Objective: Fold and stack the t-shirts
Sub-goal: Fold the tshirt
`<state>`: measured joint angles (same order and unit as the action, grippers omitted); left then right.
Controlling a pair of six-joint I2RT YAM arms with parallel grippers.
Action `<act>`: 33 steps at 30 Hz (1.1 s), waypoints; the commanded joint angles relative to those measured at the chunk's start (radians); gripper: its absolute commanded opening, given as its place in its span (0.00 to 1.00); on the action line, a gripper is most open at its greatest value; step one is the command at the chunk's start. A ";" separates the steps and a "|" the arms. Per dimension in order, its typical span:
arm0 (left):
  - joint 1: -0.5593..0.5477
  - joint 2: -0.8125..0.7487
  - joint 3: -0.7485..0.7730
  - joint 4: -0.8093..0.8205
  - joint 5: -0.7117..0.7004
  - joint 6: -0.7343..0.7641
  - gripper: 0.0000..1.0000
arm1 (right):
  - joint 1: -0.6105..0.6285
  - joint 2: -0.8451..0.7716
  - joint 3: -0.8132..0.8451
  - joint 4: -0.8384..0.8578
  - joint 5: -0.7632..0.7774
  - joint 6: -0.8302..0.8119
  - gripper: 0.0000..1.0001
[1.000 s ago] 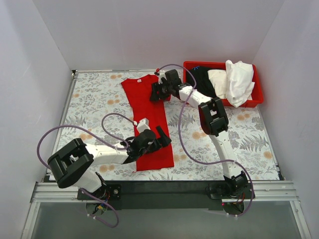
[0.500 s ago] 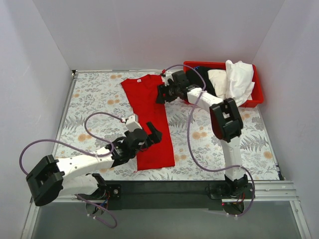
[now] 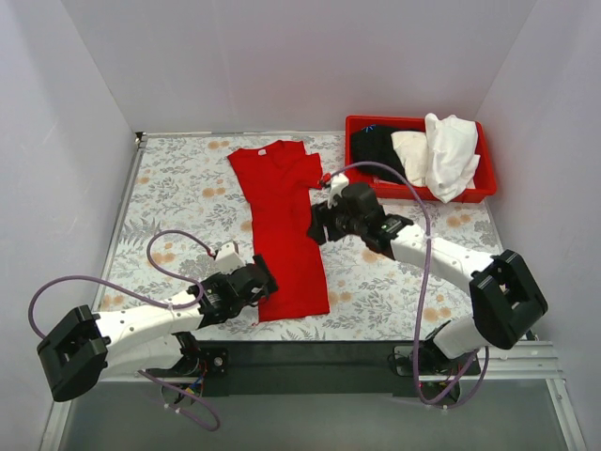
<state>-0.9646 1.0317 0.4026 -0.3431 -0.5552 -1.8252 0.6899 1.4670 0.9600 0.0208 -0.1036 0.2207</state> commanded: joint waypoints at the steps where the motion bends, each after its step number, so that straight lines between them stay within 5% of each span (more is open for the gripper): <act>1: -0.005 -0.027 -0.004 -0.045 0.008 -0.043 0.98 | 0.060 -0.072 -0.072 -0.027 0.134 0.046 0.56; 19: -0.065 -0.094 -0.114 -0.102 0.209 -0.146 0.84 | 0.252 -0.247 -0.385 -0.101 0.166 0.262 0.54; 33: -0.184 -0.078 -0.127 -0.241 0.212 -0.256 0.78 | 0.326 -0.209 -0.385 -0.071 0.176 0.310 0.54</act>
<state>-1.1133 0.9085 0.3264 -0.3656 -0.4259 -1.9800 0.9993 1.2415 0.5514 -0.0780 0.0540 0.5095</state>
